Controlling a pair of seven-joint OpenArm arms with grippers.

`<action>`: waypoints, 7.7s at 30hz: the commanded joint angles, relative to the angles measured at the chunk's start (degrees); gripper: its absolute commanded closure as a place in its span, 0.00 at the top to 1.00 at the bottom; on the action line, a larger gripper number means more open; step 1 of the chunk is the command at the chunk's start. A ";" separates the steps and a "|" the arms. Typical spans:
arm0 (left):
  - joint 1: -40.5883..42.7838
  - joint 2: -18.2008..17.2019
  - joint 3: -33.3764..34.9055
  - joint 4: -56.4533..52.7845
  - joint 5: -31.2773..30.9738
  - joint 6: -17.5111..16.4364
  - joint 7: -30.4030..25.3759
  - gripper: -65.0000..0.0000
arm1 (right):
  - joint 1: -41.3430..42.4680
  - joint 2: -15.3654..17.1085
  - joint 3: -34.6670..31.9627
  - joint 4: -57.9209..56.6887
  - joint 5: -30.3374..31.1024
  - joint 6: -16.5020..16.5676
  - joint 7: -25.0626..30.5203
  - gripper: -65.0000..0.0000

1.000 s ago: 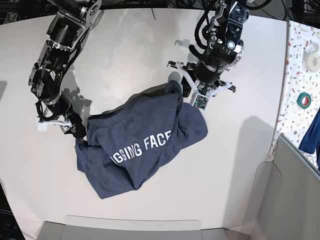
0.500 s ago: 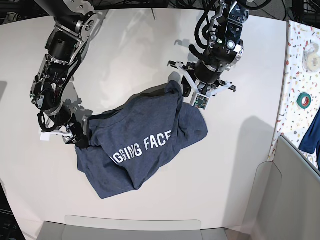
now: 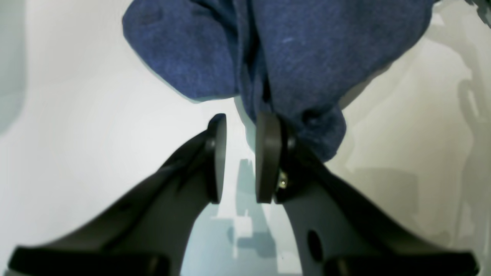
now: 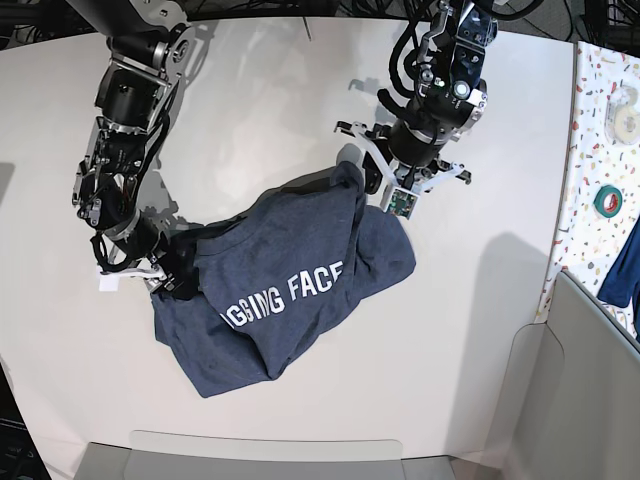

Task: Layout the t-shirt on the table in an organized manner, then fold the t-shirt properly
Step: 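Release with the right gripper and regrasp the shirt hem corner, then move the left gripper to grasp the shirt edge beside the right gripper, then lift the shirt with both grippers and spread the grippers apart, then lower the shirt and regrasp its edge with the right gripper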

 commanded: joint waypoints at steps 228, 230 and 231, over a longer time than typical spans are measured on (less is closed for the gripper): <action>-7.42 -2.49 1.66 0.31 47.81 0.25 -13.99 0.00 | -18.91 4.54 -76.49 42.31 -90.14 6.08 -4.29 0.37; -7.42 -2.49 1.74 0.31 47.81 0.25 -13.99 0.00 | -18.29 4.45 -76.58 42.22 -90.14 6.08 -4.29 0.37; -7.42 -2.49 1.74 0.31 47.81 0.25 -13.99 0.00 | -18.12 4.27 -76.58 42.13 -90.14 6.08 -4.29 0.37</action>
